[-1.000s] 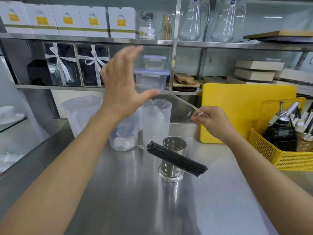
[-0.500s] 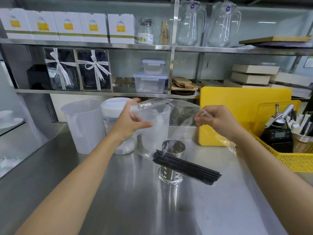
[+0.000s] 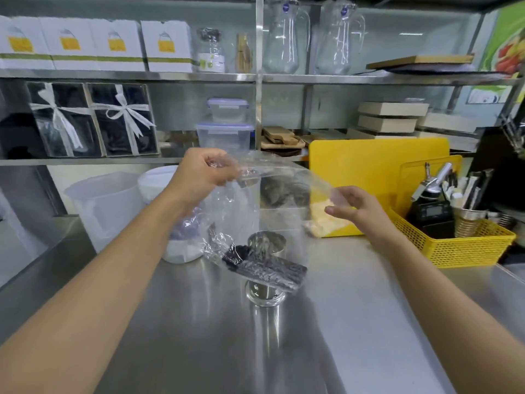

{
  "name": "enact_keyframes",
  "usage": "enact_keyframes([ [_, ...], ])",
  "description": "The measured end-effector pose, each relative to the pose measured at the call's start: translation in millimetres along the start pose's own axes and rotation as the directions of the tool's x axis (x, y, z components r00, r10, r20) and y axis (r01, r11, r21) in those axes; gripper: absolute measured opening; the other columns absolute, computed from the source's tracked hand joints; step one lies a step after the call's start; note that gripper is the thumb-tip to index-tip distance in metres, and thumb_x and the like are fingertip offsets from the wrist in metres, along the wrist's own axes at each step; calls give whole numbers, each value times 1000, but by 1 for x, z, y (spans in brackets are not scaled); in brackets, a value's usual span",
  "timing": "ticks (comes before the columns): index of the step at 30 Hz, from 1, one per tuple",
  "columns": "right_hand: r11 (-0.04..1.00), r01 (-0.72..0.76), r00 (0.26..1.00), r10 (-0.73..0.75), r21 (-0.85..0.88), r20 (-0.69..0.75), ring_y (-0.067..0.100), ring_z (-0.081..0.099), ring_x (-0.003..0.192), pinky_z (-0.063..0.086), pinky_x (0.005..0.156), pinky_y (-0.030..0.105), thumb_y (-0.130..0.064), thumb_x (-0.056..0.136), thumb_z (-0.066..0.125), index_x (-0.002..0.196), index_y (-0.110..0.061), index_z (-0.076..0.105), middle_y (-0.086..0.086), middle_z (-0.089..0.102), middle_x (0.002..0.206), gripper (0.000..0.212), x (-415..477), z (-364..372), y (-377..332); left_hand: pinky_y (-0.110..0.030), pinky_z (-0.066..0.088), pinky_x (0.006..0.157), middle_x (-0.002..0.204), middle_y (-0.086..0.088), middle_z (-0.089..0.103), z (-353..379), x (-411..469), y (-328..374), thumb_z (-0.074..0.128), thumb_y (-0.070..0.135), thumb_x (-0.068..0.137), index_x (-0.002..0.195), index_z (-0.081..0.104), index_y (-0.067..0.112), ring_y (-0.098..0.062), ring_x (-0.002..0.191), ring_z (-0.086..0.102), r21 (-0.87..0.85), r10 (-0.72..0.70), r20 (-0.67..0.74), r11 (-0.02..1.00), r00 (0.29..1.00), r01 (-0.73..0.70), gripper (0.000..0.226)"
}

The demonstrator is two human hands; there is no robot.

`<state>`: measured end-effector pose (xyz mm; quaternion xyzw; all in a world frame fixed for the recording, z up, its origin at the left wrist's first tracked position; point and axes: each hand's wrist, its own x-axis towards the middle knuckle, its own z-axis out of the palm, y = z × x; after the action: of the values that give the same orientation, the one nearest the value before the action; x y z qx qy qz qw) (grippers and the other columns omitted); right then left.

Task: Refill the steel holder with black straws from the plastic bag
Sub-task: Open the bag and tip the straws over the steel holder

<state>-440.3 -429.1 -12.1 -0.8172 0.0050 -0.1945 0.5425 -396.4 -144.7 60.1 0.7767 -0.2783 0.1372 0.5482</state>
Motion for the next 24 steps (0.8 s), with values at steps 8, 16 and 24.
enact_keyframes([
  [8, 819, -381, 920, 383, 429, 87, 26, 52, 118, 35, 96, 43, -28, 47, 88, 143, -21, 21, 12, 54, 127, 117, -14, -10, 69, -27, 44, 61, 78, -17, 61, -12, 12, 21, 69, 4, 75, 85, 65, -9, -19, 64, 53, -93, -8, -37, 996, 999, 5, 17],
  [16, 602, -448, 891, 360, 661, 275, 17, 60, 99, 46, 83, 37, -37, 64, 74, 103, -12, 58, 6, 66, 102, 49, -25, 15, 73, -20, 45, 60, 69, 3, 65, -6, 13, 20, 75, 23, 58, 73, 65, 7, -14, 64, 52, -223, -117, -53, 970, 992, 102, 24],
  [24, 592, -236, 922, 387, 771, -14, 22, 56, 71, 45, 69, 33, -7, 90, 50, 77, -12, 49, 7, 53, 74, 14, -18, -3, 55, -17, 45, 58, 54, 11, 64, 0, 7, -7, 73, 16, 73, 69, 64, 15, -10, 58, 51, -165, -234, -90, 962, 968, 217, 10],
])
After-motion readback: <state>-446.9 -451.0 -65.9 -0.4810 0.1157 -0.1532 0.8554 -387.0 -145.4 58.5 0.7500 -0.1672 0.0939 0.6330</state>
